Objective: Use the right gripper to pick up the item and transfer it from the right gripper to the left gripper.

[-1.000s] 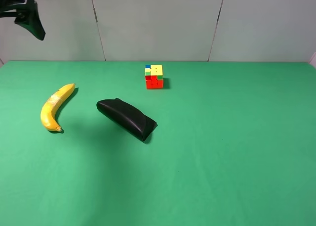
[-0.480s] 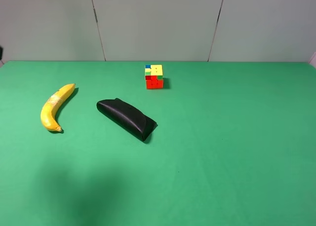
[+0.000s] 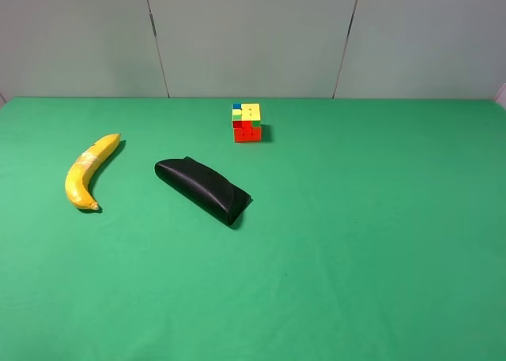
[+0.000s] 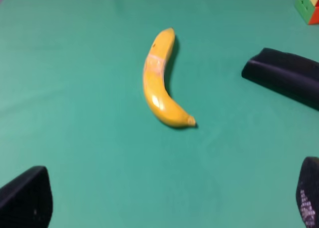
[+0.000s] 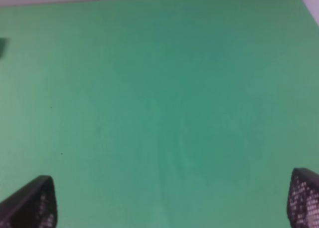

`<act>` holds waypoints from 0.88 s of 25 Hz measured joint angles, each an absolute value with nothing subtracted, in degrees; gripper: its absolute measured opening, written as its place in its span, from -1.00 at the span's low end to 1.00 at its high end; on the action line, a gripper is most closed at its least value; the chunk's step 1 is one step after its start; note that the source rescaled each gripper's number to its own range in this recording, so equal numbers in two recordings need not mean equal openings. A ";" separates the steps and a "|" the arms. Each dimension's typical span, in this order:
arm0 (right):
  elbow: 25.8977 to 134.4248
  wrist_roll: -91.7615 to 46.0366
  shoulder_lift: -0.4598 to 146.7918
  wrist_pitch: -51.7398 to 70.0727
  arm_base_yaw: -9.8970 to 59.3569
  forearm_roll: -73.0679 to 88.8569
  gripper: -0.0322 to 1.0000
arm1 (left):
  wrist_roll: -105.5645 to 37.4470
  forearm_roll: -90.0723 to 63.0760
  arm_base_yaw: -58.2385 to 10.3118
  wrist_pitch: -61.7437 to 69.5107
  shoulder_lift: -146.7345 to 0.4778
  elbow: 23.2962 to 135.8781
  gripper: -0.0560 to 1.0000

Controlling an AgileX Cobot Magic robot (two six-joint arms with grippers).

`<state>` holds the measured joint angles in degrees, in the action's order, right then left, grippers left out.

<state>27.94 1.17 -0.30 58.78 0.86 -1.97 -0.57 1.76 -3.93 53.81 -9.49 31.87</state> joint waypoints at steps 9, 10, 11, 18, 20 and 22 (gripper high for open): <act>27.94 1.17 -0.30 58.78 0.86 -1.97 1.00 | 4.21 1.64 -3.93 61.47 0.28 29.03 0.89; 27.94 1.17 -0.30 58.78 0.86 -1.97 1.00 | 4.21 1.64 -3.93 61.33 0.30 28.67 0.89; 27.94 1.17 -0.30 58.78 0.86 -1.97 1.00 | 4.21 1.59 -3.93 61.28 0.41 28.44 0.89; 27.94 1.17 -0.30 58.78 0.86 -1.90 1.00 | 1.27 1.75 -3.93 60.98 0.41 28.44 0.88; 27.94 1.17 -0.30 58.78 0.86 -1.90 1.00 | 0.93 1.75 -3.93 60.93 0.41 28.44 0.88; 27.94 1.17 -0.30 58.78 0.86 -1.90 1.00 | 0.74 1.75 -3.93 60.93 0.41 28.44 0.88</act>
